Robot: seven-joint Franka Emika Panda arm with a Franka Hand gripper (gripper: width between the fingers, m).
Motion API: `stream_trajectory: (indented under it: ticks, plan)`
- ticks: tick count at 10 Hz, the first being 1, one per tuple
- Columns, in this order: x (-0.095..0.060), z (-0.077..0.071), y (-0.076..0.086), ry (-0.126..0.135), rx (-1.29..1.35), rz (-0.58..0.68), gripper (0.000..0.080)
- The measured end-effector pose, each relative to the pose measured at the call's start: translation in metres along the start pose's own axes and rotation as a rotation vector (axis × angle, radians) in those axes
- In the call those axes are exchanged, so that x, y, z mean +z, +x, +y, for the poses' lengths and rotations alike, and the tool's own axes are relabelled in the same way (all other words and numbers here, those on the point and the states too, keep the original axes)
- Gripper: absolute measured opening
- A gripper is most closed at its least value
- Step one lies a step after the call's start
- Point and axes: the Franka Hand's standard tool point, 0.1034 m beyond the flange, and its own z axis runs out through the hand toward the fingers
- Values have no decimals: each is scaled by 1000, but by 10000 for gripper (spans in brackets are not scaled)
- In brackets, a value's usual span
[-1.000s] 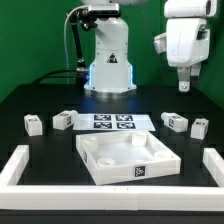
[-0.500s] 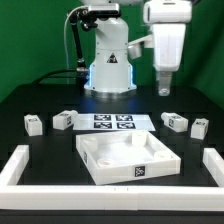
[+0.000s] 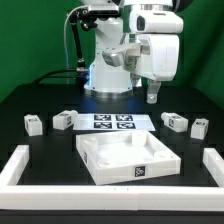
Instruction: Assemble square table
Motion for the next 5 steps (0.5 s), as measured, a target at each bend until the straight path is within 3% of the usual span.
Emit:
stream_trajectory:
  ticks: [3,5]
  plan:
    - [43,-45,-18,63,9,22,649]
    - [71,-59,-19,86,31,44,650]
